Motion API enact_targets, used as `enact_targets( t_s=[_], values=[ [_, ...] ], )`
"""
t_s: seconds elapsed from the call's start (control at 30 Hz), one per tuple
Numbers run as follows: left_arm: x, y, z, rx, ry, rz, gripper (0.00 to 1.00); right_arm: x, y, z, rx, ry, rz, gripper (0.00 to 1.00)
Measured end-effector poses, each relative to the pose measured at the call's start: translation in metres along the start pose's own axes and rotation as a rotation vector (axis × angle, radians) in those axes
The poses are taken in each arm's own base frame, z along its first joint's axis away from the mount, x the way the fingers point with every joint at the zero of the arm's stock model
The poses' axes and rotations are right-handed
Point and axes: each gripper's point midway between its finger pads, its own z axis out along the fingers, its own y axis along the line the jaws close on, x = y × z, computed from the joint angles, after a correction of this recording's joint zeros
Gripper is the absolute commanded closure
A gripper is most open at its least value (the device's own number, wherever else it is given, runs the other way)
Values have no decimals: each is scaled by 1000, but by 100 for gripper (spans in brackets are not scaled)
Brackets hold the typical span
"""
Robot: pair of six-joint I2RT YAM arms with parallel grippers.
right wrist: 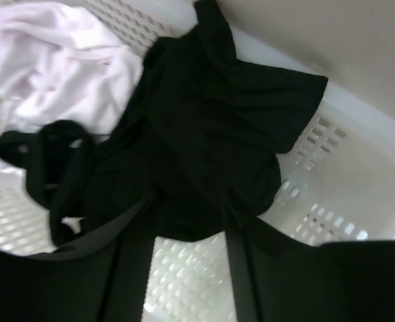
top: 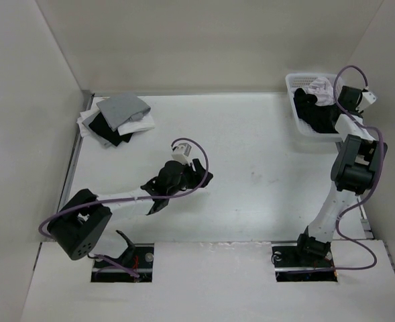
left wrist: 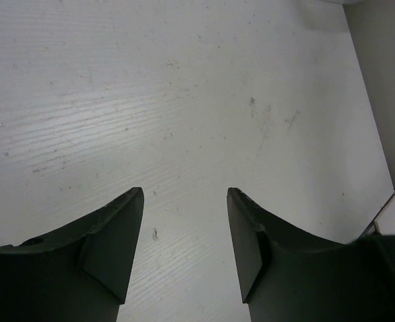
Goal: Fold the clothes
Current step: Grab the tank top from the pile, then move the tank top to the center of the board
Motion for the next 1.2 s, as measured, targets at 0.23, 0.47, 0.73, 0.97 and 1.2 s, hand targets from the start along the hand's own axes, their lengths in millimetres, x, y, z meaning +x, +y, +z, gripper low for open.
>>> enact_targets(
  t_s=[0.23, 0.47, 0.73, 0.97, 1.2],
  values=[
    [8, 4, 10, 23, 25, -21, 48, 7, -10, 44, 51, 17, 2, 45],
    [1, 4, 14, 46, 4, -51, 48, 5, -14, 66, 72, 12, 10, 55],
    [12, 7, 21, 57, 38, -74, 49, 3, -2, 68, 35, 6, 32, 100],
    [10, 5, 20, 67, 32, -79, 50, -26, 29, -35, -113, -84, 80, 100],
    [-6, 4, 9, 77, -16, -88, 52, -110, 131, -309, -685, -366, 237, 100]
  ],
)
